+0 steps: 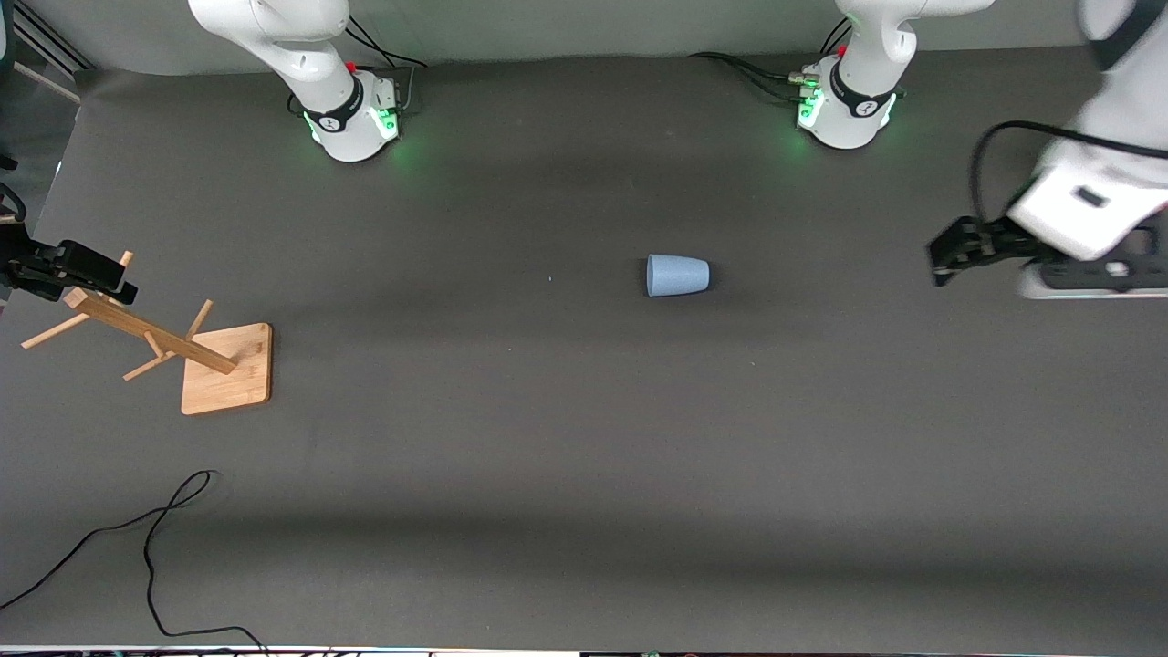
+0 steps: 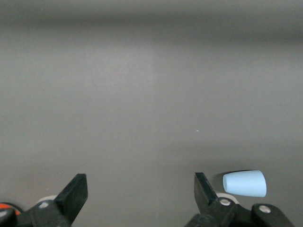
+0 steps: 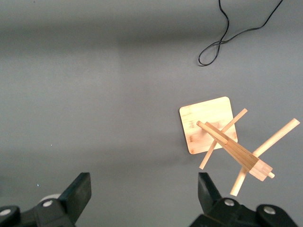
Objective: Rotate and upright cup with both arms
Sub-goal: 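Reach the left gripper toward the lying blue cup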
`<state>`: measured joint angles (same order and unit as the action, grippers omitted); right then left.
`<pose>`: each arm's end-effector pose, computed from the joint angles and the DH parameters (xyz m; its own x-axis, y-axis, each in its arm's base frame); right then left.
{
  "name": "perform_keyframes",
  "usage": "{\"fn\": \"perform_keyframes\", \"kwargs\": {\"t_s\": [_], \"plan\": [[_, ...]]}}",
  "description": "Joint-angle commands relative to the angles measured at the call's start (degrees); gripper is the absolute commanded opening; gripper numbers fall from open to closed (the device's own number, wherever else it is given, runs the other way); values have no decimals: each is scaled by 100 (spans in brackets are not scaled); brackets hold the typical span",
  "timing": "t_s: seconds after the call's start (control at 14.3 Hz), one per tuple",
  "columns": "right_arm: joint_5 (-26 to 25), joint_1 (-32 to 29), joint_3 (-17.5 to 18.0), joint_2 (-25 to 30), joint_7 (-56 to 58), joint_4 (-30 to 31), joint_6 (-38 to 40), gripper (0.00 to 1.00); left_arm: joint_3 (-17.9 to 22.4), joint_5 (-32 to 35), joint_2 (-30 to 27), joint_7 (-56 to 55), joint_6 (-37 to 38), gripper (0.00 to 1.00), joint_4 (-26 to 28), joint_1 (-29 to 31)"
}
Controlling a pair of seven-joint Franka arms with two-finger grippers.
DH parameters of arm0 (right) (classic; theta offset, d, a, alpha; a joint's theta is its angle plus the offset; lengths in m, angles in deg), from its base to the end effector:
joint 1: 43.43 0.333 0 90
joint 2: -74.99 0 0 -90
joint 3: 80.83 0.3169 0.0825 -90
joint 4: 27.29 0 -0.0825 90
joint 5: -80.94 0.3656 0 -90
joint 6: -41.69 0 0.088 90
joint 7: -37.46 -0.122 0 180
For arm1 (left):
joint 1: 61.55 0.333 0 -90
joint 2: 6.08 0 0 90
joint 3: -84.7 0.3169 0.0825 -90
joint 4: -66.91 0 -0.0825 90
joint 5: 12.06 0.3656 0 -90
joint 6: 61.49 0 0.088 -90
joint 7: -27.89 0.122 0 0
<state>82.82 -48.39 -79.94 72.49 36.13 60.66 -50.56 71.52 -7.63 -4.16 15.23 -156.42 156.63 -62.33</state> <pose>0.5531 -0.0357 0.6065 0.9950 -0.0954 0.0306 -0.0943 -0.9950 -0.0342 0.5417 -0.1234 0.6030 0.9970 -0.0287 0.0719 -0.0247 -0.9982 -0.0552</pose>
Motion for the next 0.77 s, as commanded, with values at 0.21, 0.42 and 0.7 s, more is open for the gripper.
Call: {"fn": "perform_keyframes", "kwargs": {"t_s": [0.21, 0.42, 0.7], "plan": [[-47, 469, -405, 101, 142, 143, -118, 100, -809, 1296, 589, -1713, 141, 100, -210, -641], [-47, 469, -405, 109, 151, 151, -118, 100, -809, 1753, 914, -1767, 1121, 100, -140, -1133], [-56, 469, -405, 153, 238, 230, -56, 100, -861, 2052, 1344, -1837, 1722, 100, -314, -2203]]}}
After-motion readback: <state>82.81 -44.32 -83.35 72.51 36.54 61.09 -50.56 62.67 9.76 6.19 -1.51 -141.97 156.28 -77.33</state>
